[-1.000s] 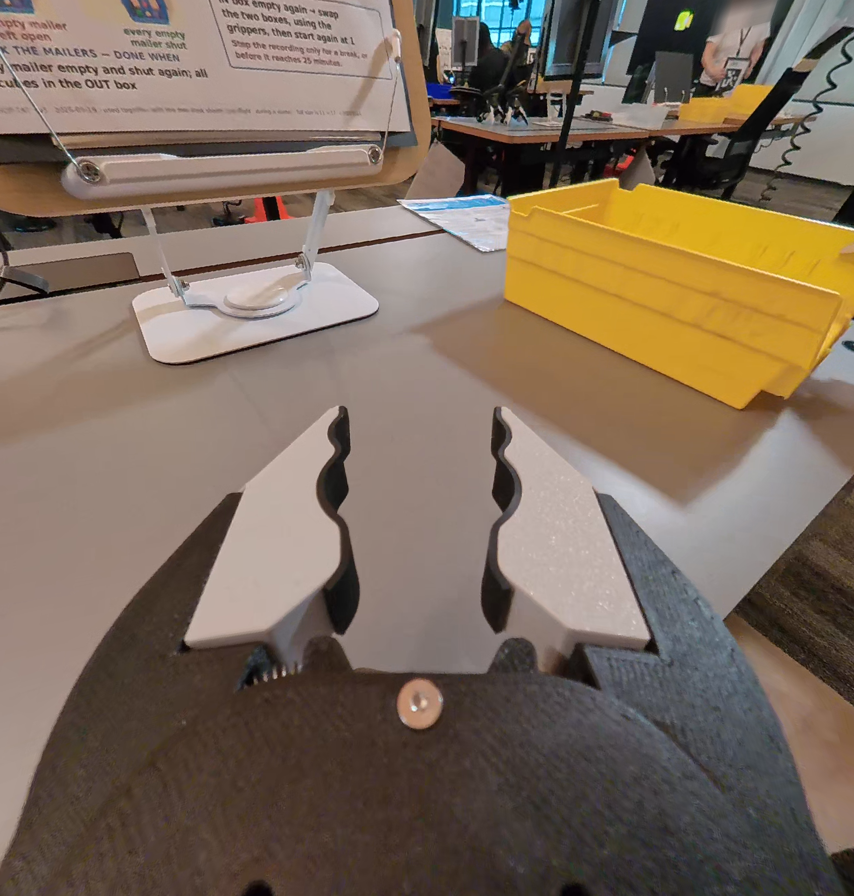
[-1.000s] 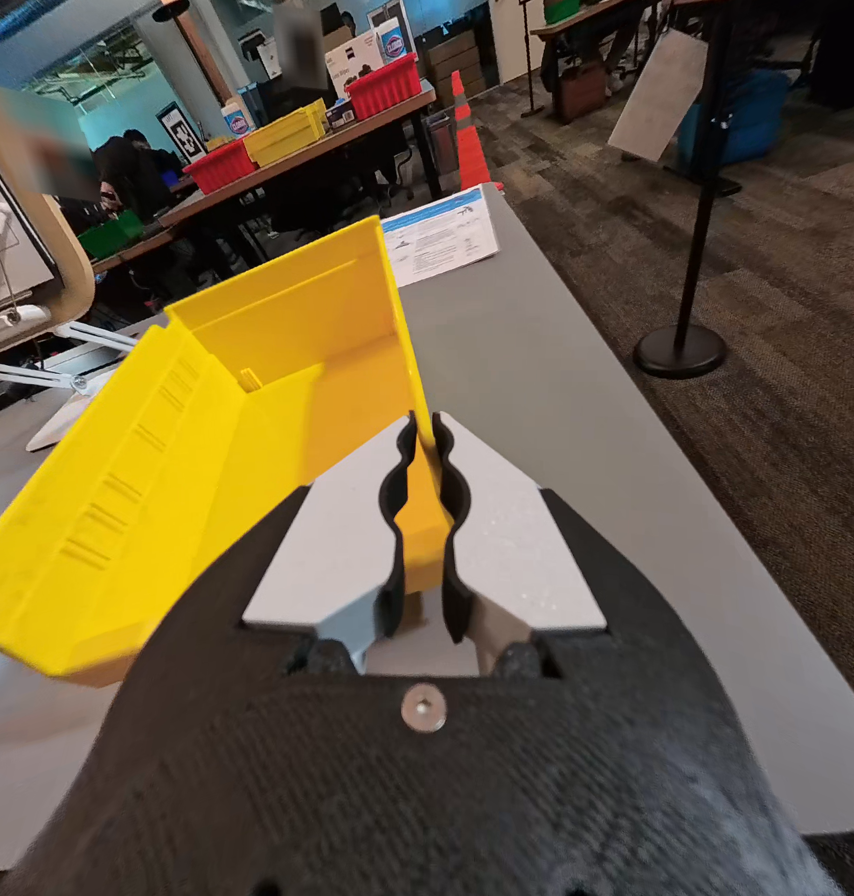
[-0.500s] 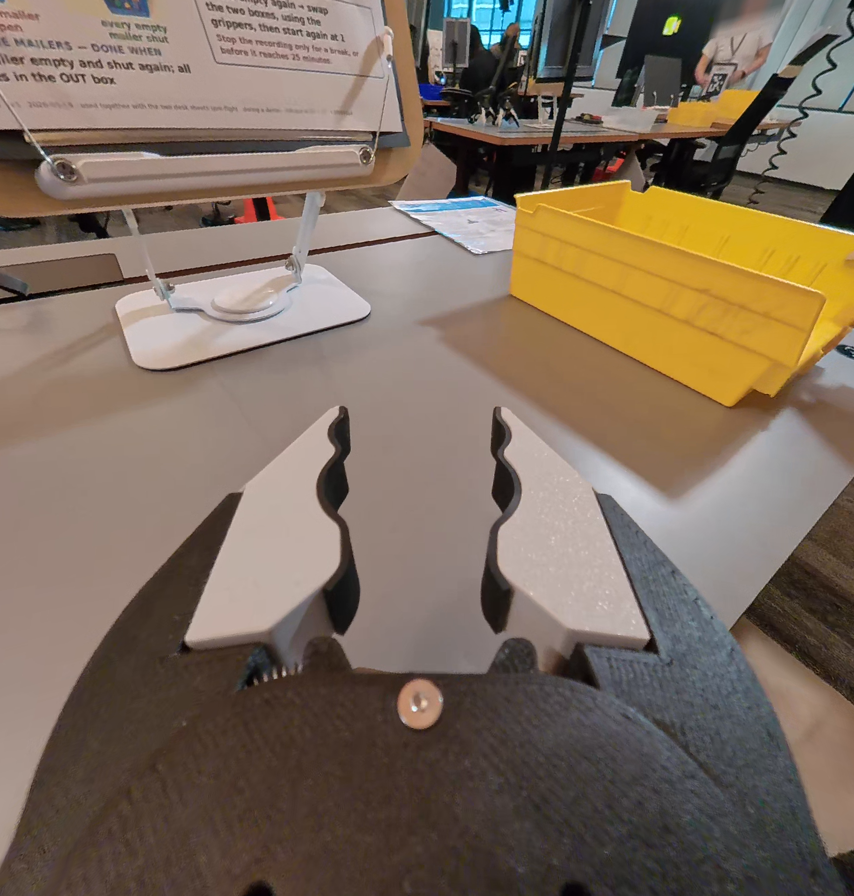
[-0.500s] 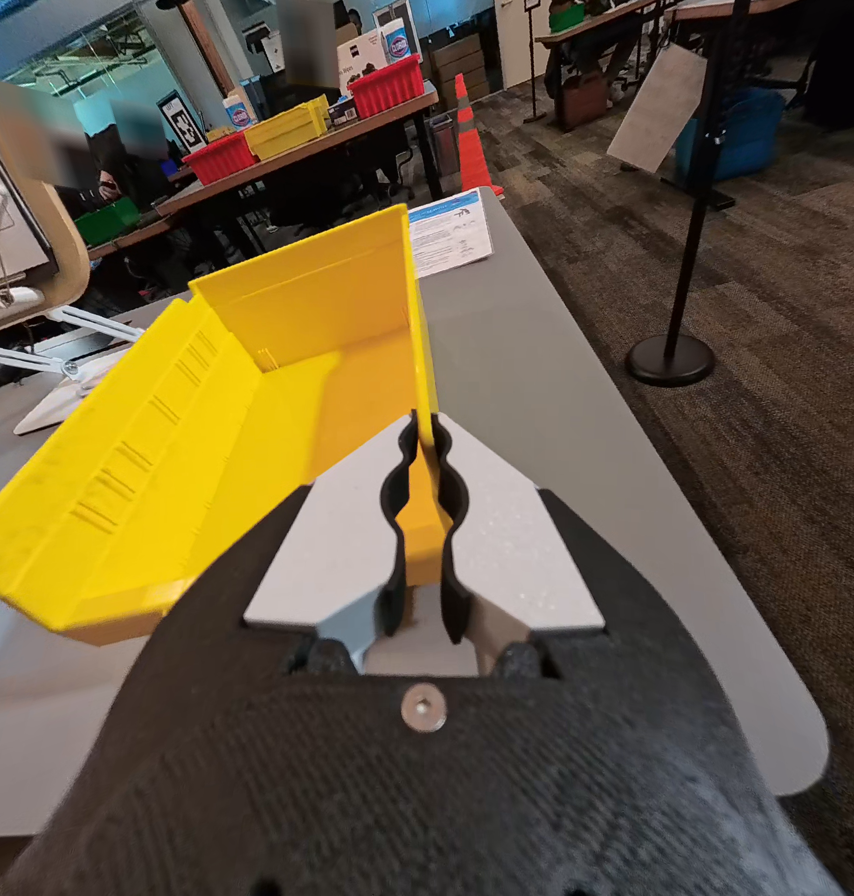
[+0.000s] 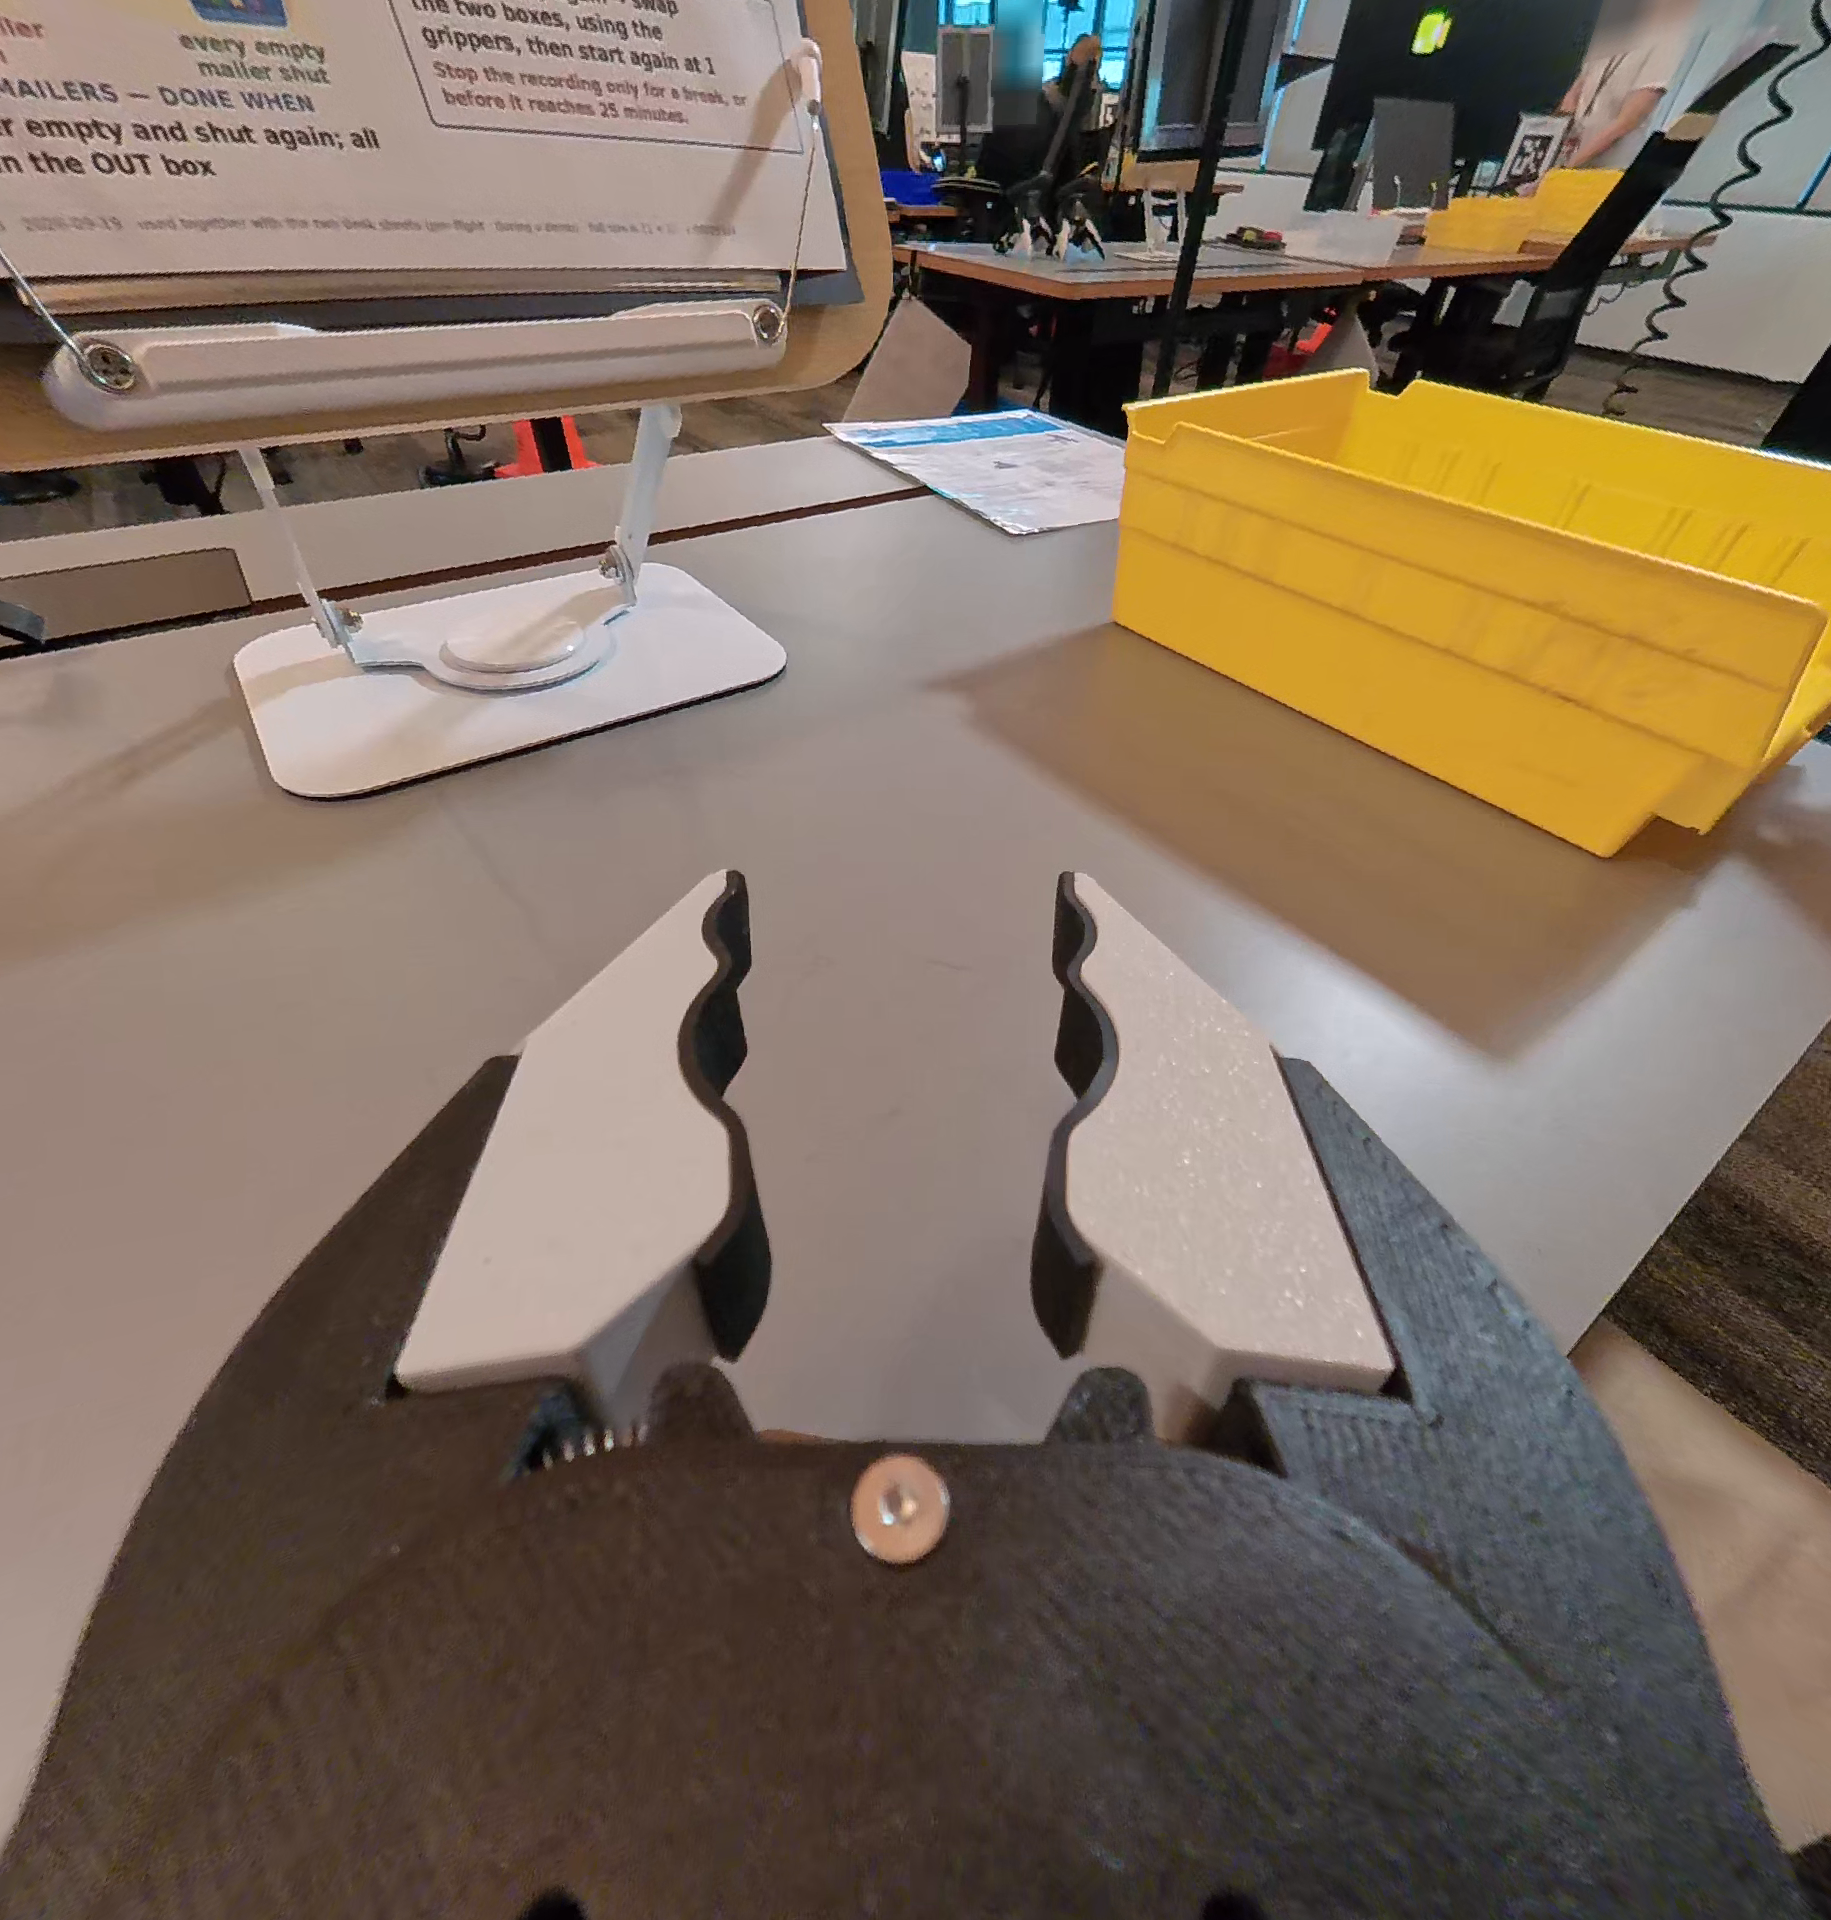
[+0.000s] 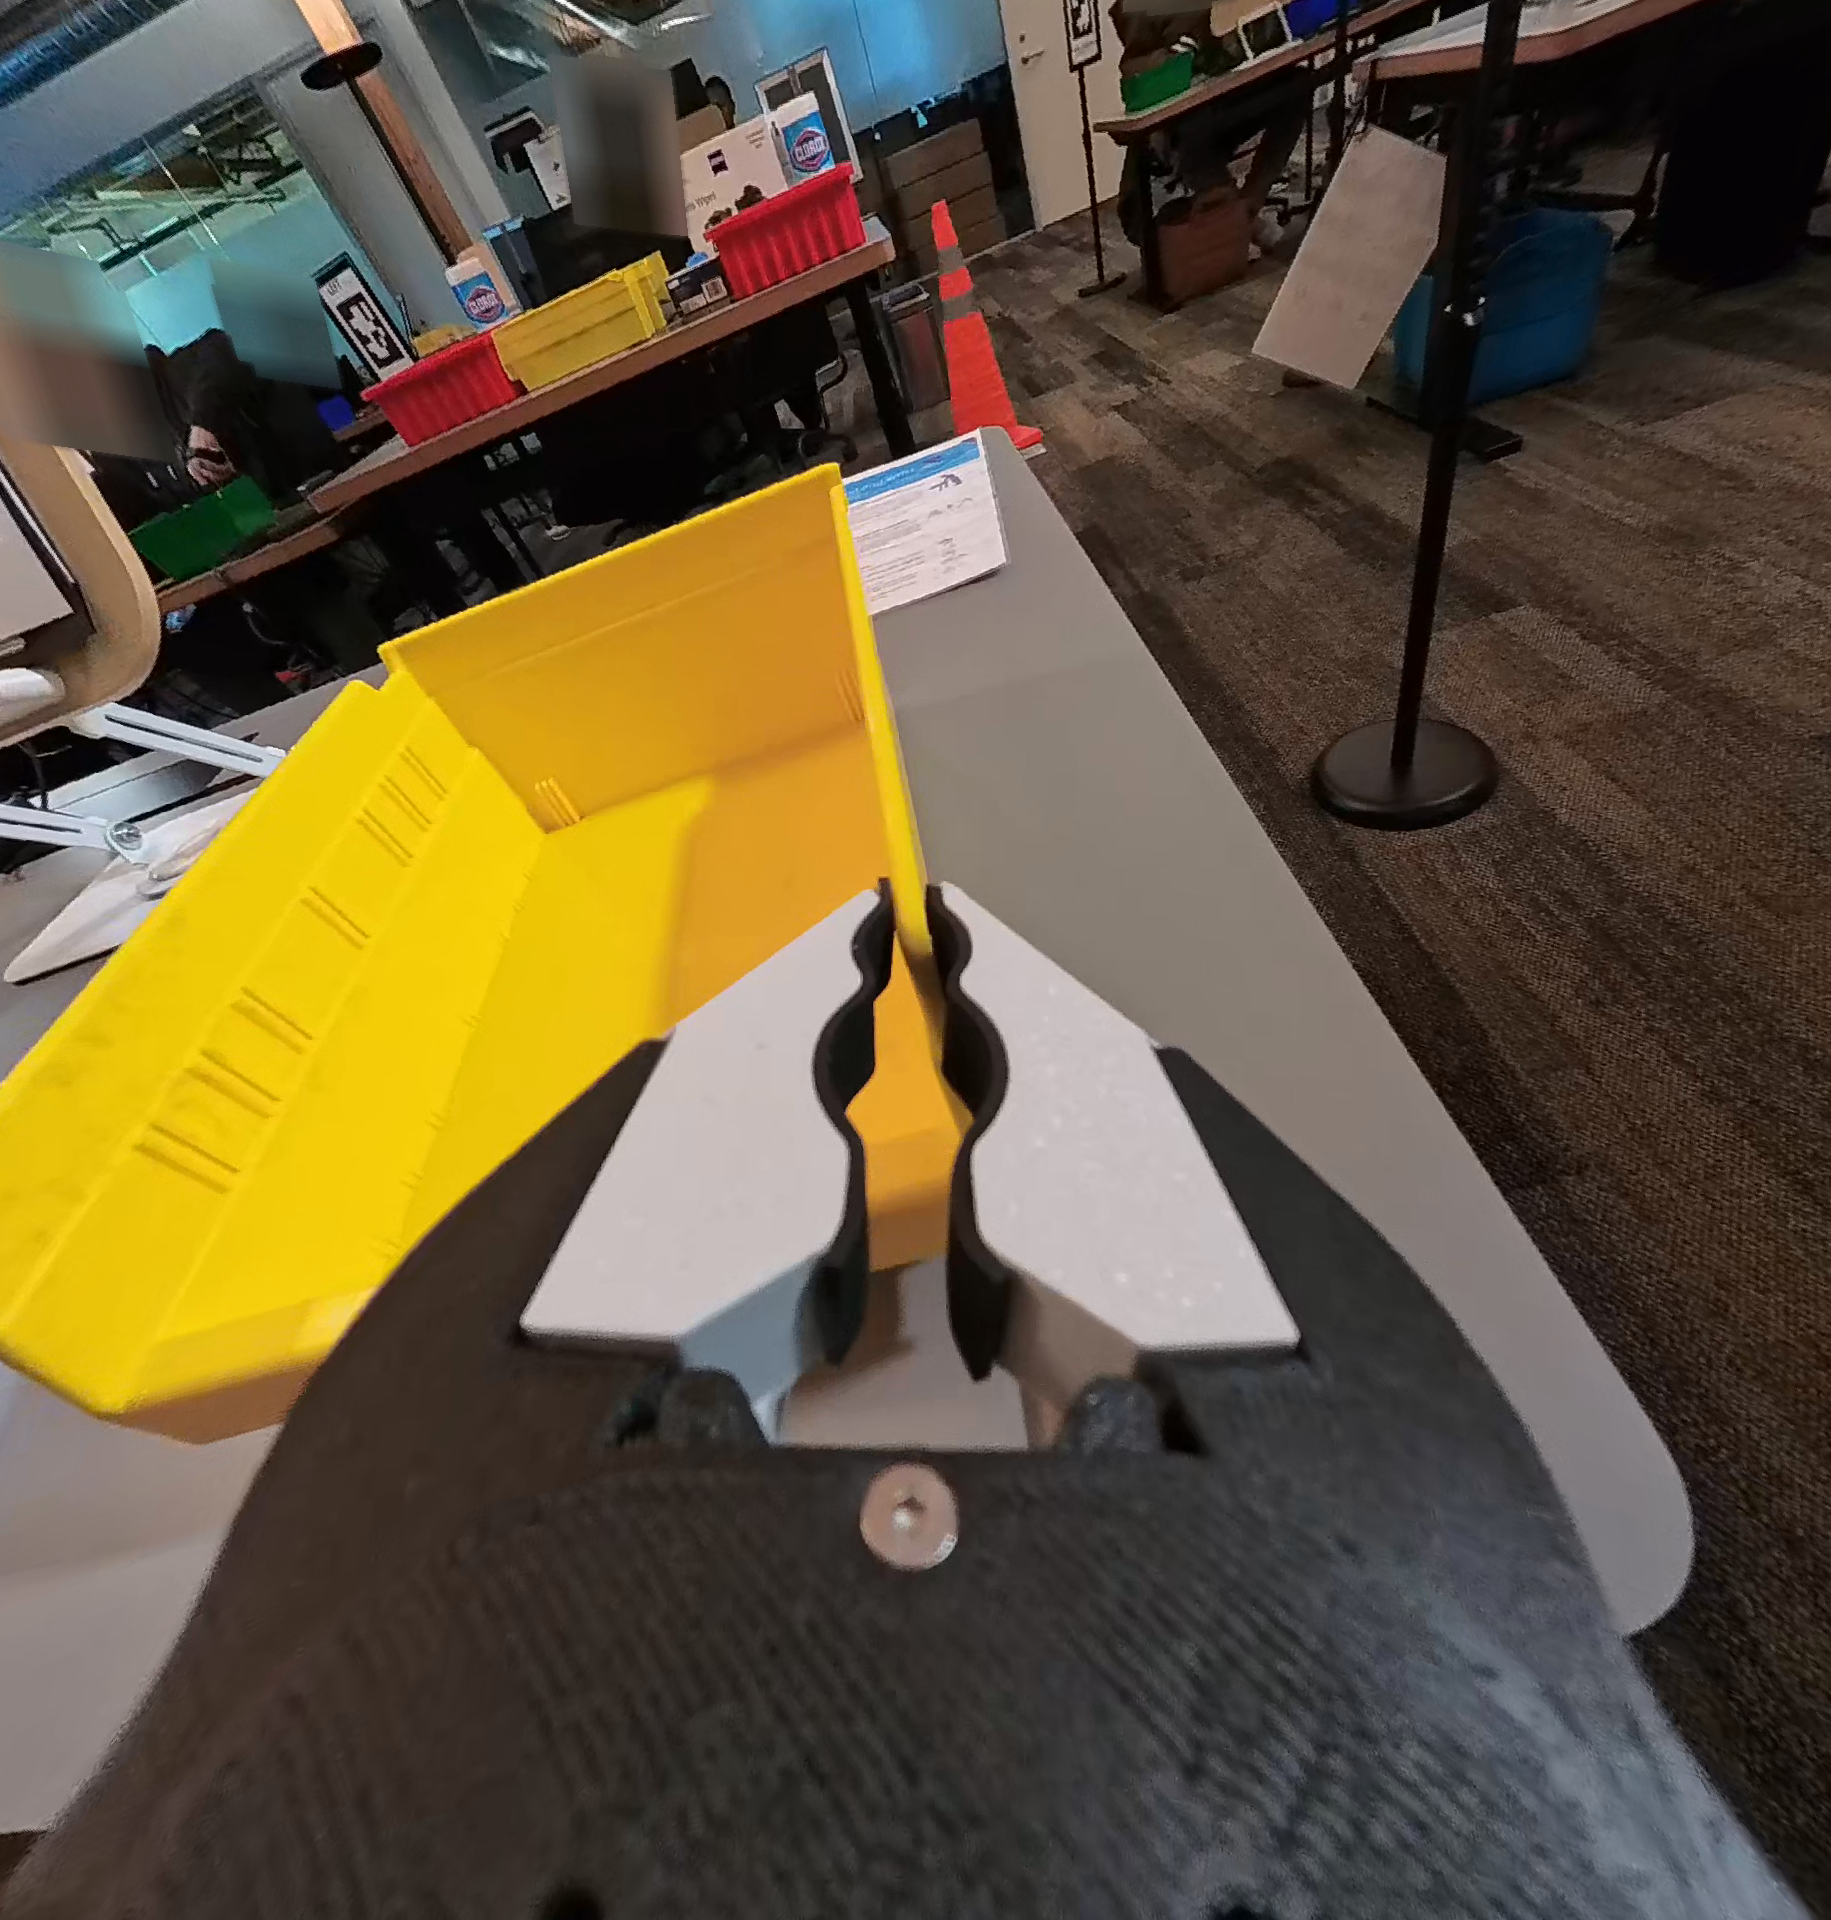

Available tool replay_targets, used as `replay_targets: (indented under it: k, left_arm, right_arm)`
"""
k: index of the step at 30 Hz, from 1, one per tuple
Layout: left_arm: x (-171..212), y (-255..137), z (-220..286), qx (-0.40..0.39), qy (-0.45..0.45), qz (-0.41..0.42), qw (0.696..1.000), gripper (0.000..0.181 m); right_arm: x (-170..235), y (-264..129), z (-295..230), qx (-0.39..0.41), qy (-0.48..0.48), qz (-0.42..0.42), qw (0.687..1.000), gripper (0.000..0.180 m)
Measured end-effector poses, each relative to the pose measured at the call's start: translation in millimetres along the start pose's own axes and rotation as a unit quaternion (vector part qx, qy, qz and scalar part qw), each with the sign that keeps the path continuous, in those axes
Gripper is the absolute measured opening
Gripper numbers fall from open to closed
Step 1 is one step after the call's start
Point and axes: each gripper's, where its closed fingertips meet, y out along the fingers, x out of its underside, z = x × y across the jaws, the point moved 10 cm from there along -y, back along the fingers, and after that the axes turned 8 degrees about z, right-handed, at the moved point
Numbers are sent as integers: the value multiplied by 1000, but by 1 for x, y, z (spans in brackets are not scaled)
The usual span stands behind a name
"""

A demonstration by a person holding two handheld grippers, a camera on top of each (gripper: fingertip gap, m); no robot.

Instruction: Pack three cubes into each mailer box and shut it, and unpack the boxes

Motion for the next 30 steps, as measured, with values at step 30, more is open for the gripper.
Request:
replay_targets:
  k: [30]
  left_arm:
    - [-12,-56,-89,-249,12,4,968,80]
  right_arm:
    - [-44,11,-250,-204,-183,197,941,40]
